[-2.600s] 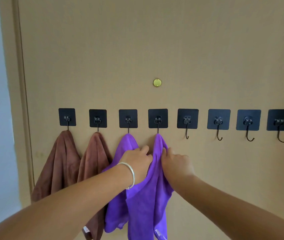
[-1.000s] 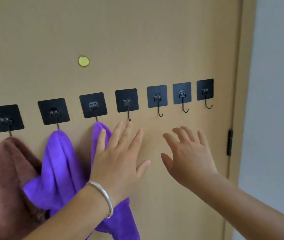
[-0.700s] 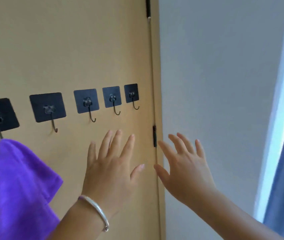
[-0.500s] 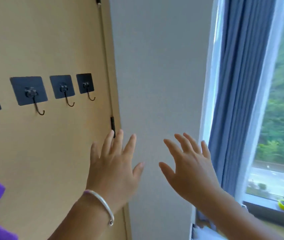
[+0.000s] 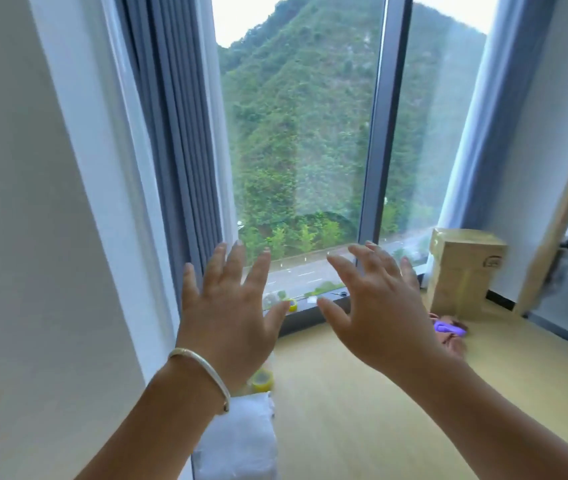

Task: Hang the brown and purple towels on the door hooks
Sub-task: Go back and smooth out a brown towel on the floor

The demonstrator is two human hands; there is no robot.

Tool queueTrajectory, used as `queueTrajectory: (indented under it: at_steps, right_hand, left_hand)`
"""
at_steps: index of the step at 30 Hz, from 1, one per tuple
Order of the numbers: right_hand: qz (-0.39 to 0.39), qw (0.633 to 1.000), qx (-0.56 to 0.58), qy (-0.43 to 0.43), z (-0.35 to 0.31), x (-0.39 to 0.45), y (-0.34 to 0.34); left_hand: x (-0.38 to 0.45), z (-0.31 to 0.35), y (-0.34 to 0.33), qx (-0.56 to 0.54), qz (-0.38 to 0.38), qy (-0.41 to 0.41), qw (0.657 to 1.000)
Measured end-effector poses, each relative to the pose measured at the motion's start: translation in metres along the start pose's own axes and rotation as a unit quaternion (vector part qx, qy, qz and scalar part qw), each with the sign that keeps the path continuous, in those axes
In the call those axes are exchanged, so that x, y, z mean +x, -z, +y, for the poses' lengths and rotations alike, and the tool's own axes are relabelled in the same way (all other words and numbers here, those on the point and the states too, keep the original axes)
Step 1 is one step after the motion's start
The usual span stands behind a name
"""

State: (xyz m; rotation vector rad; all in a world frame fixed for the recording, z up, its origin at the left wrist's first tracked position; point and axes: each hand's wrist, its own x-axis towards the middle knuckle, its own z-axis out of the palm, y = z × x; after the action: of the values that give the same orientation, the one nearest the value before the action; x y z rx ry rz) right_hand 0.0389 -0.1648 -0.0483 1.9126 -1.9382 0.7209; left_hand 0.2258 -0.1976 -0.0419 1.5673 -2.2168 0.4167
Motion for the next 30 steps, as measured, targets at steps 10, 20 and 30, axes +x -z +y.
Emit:
queueTrajectory:
  at_steps: [10, 20, 30]
  right_hand:
    - [0.017, 0.979, -0.111, -0.172, 0.199, -0.052, 0.056]
    - [0.018, 0.921, -0.195, -0.337, 0.369, -0.129, 0.113]
    - [0.006, 0.872, -0.247, -0.422, 0.47, -0.192, 0.15]
  left_hand:
    - [0.069, 0.212, -0.045, -0.106, -0.007, -0.179, 0.978]
    - [0.091, 0.435, -0.07, -0.197, -0.004, -0.348, 0.917]
    - [0.084, 0.589, -0.085, -0.245, -0.005, -0.448, 0.86]
